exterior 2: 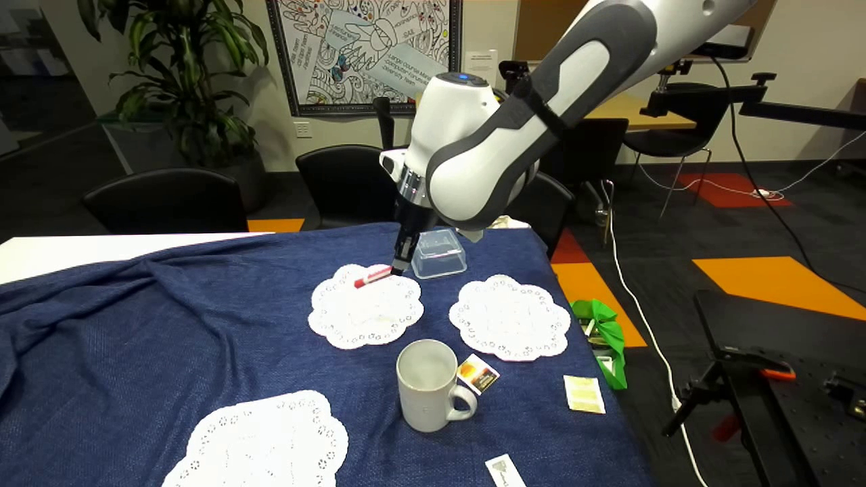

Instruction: Take the marker out of the cup and put it on the table

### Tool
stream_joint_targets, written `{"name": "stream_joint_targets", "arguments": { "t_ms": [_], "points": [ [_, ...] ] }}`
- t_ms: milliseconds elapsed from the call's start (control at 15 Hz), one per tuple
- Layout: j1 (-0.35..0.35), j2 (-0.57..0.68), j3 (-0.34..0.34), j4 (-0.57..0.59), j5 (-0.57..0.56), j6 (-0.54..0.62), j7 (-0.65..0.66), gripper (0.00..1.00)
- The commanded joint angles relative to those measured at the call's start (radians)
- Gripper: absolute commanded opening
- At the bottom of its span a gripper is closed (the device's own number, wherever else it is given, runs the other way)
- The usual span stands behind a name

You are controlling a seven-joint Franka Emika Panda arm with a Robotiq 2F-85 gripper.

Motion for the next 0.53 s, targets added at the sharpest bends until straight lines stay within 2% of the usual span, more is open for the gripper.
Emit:
{"name": "stream_joint_targets", "arguments": {
  "t_ms": [0,200,267,467],
  "points": [
    [-0.011,0.058,-0.001,0.049,-0.047,0.016,0.064,0.05],
    [-0.017,0.089,-0.001,0.072,-0.055,0.002,0.081,0.05],
    [-0.014,0.093,-0.005,0.075,-0.059,-0.009,0.095,0.39],
    [-0.019,0.097,0.000,0.080,-0.059,-0.014,0.102,0.61]
  ]
}}
